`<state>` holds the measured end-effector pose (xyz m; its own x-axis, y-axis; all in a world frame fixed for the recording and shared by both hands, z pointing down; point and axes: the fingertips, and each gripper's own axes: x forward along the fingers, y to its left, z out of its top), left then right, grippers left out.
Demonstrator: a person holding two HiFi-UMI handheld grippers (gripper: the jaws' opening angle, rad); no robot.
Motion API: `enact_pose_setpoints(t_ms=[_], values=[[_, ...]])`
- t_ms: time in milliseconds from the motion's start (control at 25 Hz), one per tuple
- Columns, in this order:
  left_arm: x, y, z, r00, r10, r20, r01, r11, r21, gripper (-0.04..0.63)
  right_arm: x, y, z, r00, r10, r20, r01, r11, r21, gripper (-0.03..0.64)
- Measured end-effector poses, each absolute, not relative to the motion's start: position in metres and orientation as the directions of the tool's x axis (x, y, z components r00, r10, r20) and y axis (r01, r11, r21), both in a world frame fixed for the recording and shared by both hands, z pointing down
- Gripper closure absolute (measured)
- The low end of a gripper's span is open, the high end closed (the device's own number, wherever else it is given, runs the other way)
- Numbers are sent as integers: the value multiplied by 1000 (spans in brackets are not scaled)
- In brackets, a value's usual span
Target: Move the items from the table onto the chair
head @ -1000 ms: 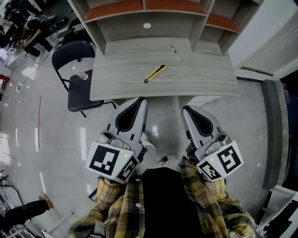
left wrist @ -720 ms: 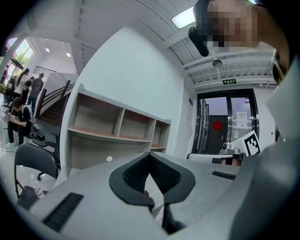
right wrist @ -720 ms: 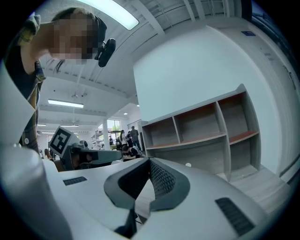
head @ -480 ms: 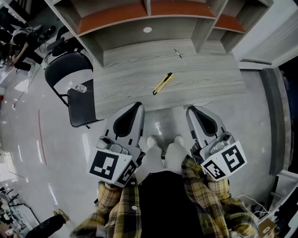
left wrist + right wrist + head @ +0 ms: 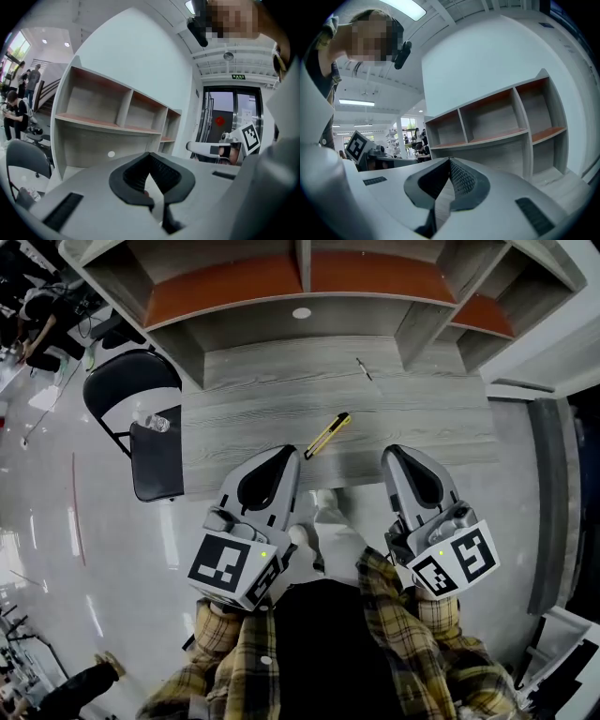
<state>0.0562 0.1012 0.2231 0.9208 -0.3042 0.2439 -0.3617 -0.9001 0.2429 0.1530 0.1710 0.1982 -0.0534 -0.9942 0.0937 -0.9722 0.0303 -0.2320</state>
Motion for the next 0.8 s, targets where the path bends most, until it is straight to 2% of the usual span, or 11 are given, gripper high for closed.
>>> enact_pose_setpoints(t_ms=[360, 680, 800], values=[[131, 72, 240, 895, -311, 320, -382, -905, 190, 592, 214, 123, 196, -147, -986, 77, -965, 126, -231, 598], [166, 69, 258, 878, -296, 377, -392, -895, 211, 586, 247, 115, 210, -210, -972, 103, -949, 178, -261, 599], [173, 67, 271, 870, -275, 410, -383, -899, 210, 545, 256, 110, 217, -215, -970, 114, -945, 177, -274, 599]])
